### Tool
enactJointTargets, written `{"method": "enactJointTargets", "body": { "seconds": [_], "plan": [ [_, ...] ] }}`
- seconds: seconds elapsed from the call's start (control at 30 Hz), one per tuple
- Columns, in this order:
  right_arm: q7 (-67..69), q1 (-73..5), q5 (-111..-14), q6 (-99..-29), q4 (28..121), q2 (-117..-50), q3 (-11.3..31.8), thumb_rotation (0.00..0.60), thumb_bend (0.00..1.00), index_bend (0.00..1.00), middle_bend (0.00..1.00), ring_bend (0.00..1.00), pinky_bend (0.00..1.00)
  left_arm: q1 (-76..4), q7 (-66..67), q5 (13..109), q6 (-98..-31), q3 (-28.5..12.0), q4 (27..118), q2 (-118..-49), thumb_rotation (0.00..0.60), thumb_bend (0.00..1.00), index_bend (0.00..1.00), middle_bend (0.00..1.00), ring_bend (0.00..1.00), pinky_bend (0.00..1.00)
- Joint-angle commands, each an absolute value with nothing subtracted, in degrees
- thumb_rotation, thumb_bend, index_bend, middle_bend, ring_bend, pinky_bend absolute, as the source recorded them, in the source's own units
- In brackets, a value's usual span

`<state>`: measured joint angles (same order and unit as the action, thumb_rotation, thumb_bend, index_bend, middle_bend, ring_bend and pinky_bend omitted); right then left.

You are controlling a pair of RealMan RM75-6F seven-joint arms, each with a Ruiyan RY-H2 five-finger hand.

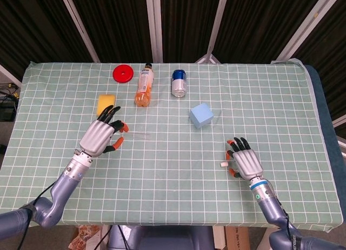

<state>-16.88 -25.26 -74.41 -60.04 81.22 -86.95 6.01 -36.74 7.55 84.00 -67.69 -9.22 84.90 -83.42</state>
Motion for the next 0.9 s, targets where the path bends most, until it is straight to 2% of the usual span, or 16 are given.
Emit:
{"method": "enactJointTargets", "body": {
  "seconds": [0.03, 0.77, 0.9],
  "plan": [
    [-17.2, -25.5, -74.2, -59.8, 80.9, -87.2, 5.9, 0.600, 0.31, 0.48, 0.16, 0.00, 0.00, -36.8, 7.5, 84.0, -67.7, -9.2, 84.9, -83.4, 0.600, 0.66, 0.47, 0.50, 0.07, 0.00],
    [-18.8, -26.5, -72.0, -59.5, 80.2, -88.9, 5.9, 0.600, 0.31, 0.48, 0.17, 0.00, 0.00, -36.8, 6.8, 83.7, -68.0, -9.1, 84.5, -83.3, 0.600, 0.66, 0.47, 0.50, 0.07, 0.00],
    [-19.1, -26.5, -71.5, -59.6, 80.2, -89.1, 5.9, 0.600, 0.34, 0.51, 0.17, 0.00, 0.00, -36.7, 6.8, 83.6, -67.9, -9.0, 84.4, -83.4, 0.600, 0.66, 0.47, 0.50, 0.07, 0.00]
  ]
}}
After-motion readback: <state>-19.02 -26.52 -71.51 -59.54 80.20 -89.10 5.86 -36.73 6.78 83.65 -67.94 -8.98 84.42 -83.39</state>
